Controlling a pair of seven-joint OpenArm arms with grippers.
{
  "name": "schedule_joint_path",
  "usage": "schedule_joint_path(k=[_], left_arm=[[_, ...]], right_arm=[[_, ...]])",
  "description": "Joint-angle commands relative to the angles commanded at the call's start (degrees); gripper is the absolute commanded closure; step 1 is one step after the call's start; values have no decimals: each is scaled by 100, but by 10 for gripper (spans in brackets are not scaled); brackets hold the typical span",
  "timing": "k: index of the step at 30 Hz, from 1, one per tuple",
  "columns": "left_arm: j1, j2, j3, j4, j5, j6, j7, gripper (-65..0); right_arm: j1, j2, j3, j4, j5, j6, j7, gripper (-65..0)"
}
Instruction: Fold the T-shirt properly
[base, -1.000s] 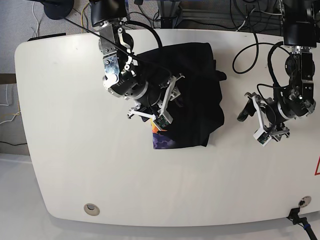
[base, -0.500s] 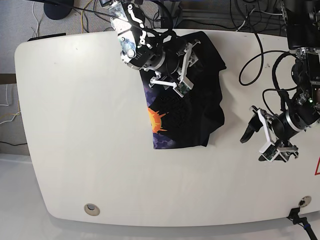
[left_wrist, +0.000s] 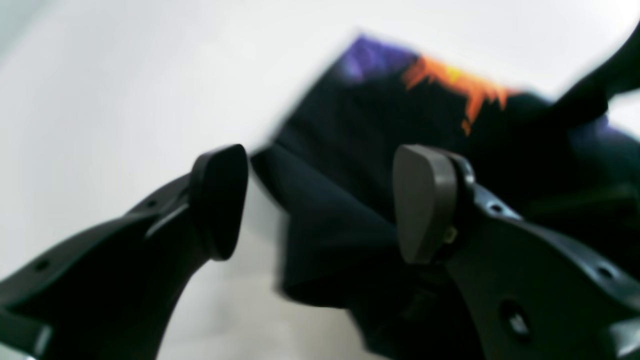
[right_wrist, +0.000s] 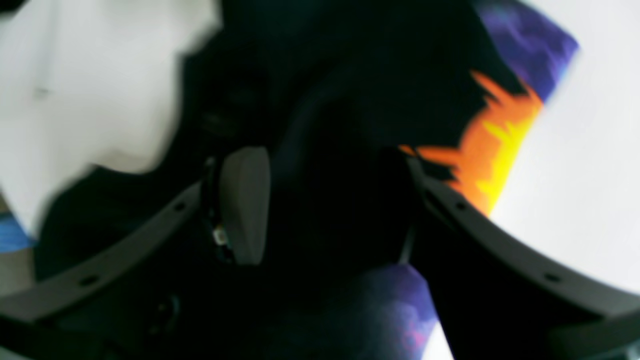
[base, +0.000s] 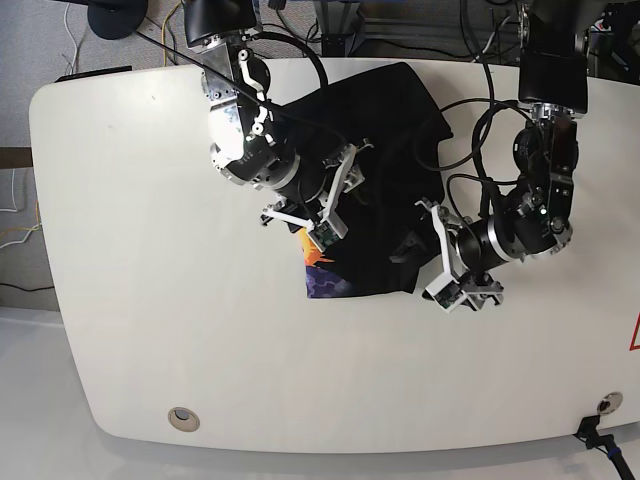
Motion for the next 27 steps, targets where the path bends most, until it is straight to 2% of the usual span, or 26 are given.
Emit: schedule_joint_path(k=[3,7,9,16,20,23,27], left_arm=[[-9,18,141,-466,0,0,-18,-427],[0,-9,457,-615,0,0,-431,-427],[0,-26,457,-747,0,0,-448,-427],[-9,-782,9,-826,0,0,-492,-427],[-114,-1231,-44,-826,0,0,-554,-427],[-202,-1424,-70,-818,0,0,-668,-427],[-185,-1424,-651,-431,-35,0,-615,-427]], right_arm=[[-9,0,0,-9,0,0,0,-332],[-9,0,0,-9,0,0,0,-332],[-9,9,0,-9,0,0,0,-332],[-26,26,0,-9,0,0,0,-332],[-26,26,0,-9,0,0,0,-332],[-26,26,0,9,0,0,0,-332],[70,9,0,105,0,0,9,-332]])
